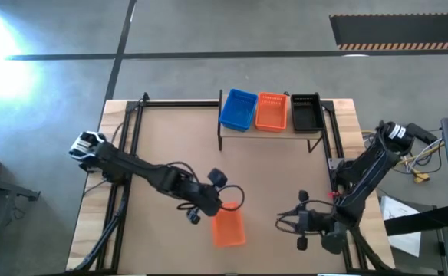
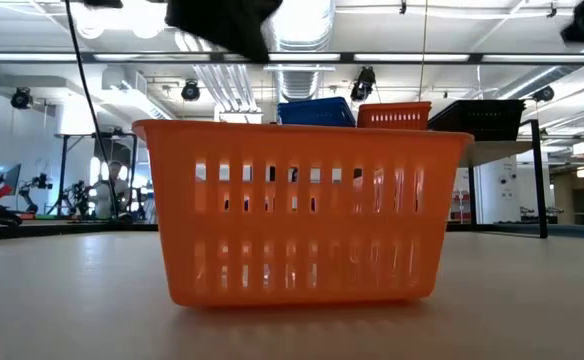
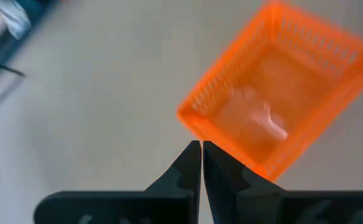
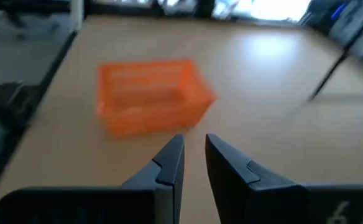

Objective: Stack baskets on shelf by color
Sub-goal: Stack the orange bin on top of the other orange bin on the shelf

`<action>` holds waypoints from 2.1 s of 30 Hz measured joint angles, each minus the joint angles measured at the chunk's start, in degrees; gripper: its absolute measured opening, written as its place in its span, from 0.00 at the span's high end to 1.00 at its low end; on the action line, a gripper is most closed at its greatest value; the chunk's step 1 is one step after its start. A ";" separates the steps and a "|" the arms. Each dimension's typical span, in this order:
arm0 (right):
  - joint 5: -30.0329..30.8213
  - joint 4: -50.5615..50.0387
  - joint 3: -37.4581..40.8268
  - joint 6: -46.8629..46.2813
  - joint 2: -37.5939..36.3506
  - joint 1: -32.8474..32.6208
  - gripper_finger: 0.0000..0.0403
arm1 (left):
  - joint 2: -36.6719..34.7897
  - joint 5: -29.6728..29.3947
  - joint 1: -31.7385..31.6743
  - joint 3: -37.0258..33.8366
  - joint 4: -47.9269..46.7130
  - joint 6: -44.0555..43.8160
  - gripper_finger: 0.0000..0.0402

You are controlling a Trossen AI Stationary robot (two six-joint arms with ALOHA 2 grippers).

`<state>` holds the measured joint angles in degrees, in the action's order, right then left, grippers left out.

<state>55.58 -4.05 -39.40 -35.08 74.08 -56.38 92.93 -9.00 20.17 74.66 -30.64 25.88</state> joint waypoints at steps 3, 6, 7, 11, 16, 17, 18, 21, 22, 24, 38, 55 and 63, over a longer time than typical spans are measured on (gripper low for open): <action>-9.02 5.46 -0.44 0.25 2.41 3.43 0.85 | 2.09 -3.17 -0.08 -0.88 -0.42 -3.36 1.00; -17.79 14.96 -1.26 6.60 6.12 7.21 0.85 | 2.00 -8.07 -0.08 -4.44 -0.18 -10.47 1.00; -21.68 18.02 -2.01 8.47 7.43 8.64 0.84 | 1.51 -8.88 -0.08 -6.48 -0.29 -13.21 1.00; -34.06 20.30 -8.48 12.38 12.99 13.85 0.75 | -3.05 -10.58 0.26 -17.19 3.11 -24.06 1.00; -38.05 9.82 -22.12 18.19 20.99 17.14 0.64 | -9.21 -7.30 3.63 -32.04 15.13 -33.77 1.00; -37.99 6.77 -25.08 19.46 22.56 17.53 0.63 | -9.99 -5.02 4.53 -34.59 19.15 -34.37 1.00; -37.99 4.27 -28.12 20.72 24.41 17.91 0.61 | -10.59 -2.93 5.34 -37.17 23.67 -34.58 1.00; -37.55 -1.70 -36.61 24.26 29.93 18.49 0.59 | -10.70 2.61 6.70 -44.11 40.58 -34.28 1.00; -37.60 -3.32 -39.26 24.61 31.81 18.70 0.58 | -10.34 3.45 6.68 -46.01 45.75 -33.69 1.00; -37.72 -7.61 -44.90 24.58 35.16 18.93 0.58 | -9.00 4.39 6.27 -48.89 55.41 -30.51 1.00; -34.90 -40.44 -68.06 15.89 48.35 19.20 0.66 | -2.15 13.19 -2.04 -49.02 75.69 -11.76 1.00; -32.74 -25.88 -51.32 16.75 42.27 19.23 0.97 | -2.10 11.95 -3.73 -49.47 79.81 -13.58 1.00; -13.29 -35.41 -42.86 12.66 25.14 14.17 0.98 | -2.12 10.81 -3.73 -49.55 79.77 -13.71 1.00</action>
<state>42.29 -39.45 -82.26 -22.42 99.22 -42.21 90.80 1.81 16.45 25.11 49.13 12.16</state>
